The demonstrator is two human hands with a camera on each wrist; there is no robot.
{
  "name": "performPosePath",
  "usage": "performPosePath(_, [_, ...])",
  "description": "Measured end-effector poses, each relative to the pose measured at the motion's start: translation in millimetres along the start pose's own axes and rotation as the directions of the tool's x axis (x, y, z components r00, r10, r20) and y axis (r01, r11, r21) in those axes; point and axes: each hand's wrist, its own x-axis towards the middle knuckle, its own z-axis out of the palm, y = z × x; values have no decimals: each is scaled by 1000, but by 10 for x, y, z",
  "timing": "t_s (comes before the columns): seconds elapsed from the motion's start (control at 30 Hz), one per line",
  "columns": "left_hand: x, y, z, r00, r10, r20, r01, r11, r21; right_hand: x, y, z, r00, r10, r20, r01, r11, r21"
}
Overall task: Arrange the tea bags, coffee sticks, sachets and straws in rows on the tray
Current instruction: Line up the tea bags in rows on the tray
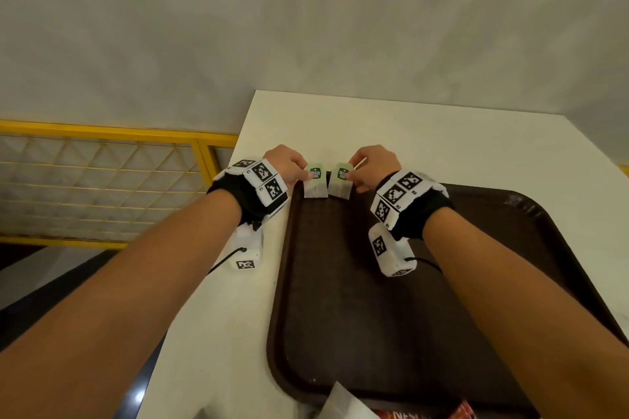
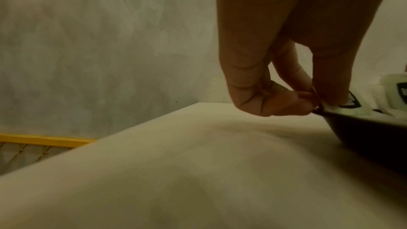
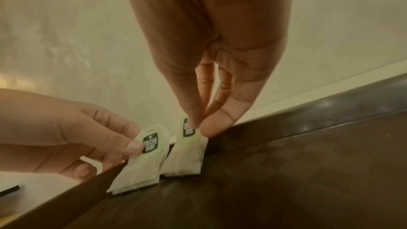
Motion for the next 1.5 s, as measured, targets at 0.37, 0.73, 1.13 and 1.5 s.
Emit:
performPosePath(0.37, [-160,-13,101,966,247,-82,-225,950,215,-46,124,49,997,-37,-64,39,999,25])
performPosePath(0.73, [-117,-41,186,970,238,-42,-201,891,407,-112,22,164,986,-137,92,162,916,-367])
performPosePath(1.13, [-147,-4,207,963,252,-90,-185,871,455,-105,40,126,990,-103,99,135,902,-411])
performPosePath(1.5, [-141,1,230,960,259,-104,-179,857,483,-114,81,146,993,-87,84,111,929,-352])
